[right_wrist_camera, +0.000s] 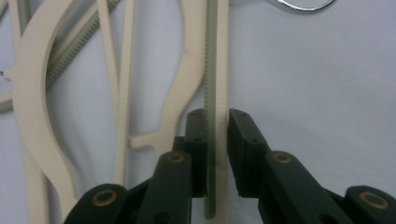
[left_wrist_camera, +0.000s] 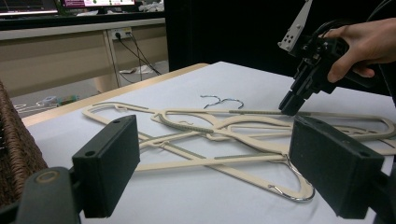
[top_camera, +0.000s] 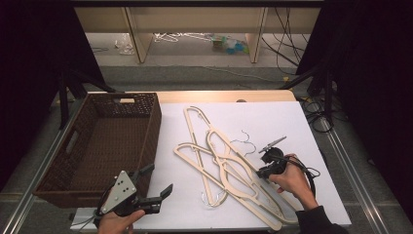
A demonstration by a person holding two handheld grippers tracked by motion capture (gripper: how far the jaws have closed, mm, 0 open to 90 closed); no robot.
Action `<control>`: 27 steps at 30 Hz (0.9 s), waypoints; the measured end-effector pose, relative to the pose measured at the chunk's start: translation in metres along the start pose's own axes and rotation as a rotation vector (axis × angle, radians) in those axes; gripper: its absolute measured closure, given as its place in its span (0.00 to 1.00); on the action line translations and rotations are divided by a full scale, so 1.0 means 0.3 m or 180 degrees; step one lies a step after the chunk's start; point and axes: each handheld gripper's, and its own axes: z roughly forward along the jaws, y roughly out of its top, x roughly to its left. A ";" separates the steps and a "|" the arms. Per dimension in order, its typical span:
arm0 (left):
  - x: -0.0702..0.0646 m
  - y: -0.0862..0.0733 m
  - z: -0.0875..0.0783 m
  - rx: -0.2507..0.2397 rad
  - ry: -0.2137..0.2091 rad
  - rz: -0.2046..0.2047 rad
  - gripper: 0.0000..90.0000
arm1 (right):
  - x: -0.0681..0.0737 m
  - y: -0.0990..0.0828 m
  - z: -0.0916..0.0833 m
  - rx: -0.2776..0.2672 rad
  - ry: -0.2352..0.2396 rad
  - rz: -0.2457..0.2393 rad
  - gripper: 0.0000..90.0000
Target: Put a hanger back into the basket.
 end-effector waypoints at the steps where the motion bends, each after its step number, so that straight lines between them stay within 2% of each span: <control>1: 0.000 0.001 -0.003 0.0034 0.0017 0.0014 0.18 | -0.004 0.000 -0.002 -0.0010 -0.0013 -0.0051 0.87; 3: 0.000 0.001 -0.003 0.0027 0.0013 0.0016 0.18 | -0.011 0.000 -0.007 0.0001 0.0004 -0.0100 0.87; 5: 0.001 -0.001 0.000 -0.0006 -0.0004 0.0003 0.18 | -0.034 -0.006 -0.015 0.0028 -0.0008 -0.0247 0.87; 10: 0.000 -0.001 0.000 0.0050 0.0018 0.0016 0.18 | -0.074 -0.018 -0.019 -0.0018 -0.0054 -0.0249 0.87; 11: 0.000 -0.002 0.000 0.0052 0.0018 0.0016 0.18 | -0.078 -0.017 -0.017 -0.0044 -0.0012 -0.0244 0.87; 16: 0.002 -0.001 0.002 0.0047 0.0012 0.0057 0.18 | -0.069 -0.008 0.002 -0.0039 0.0000 -0.0268 0.87; 17: -0.001 -0.002 0.003 0.0048 0.0013 0.0028 0.18 | -0.064 0.000 0.006 -0.0077 0.0054 -0.0287 0.87; 21: -0.002 -0.003 0.005 0.0032 0.0001 0.0010 0.18 | -0.065 0.003 0.010 -0.0038 0.0075 -0.0320 0.87; 23: -0.002 -0.003 0.004 0.0050 0.0008 0.0011 0.18 | -0.070 0.004 0.012 -0.0059 0.0097 -0.0380 0.87; 27: -0.003 -0.003 0.005 0.0051 0.0010 0.0008 0.18 | -0.080 0.006 0.018 -0.0079 0.0112 -0.0386 0.87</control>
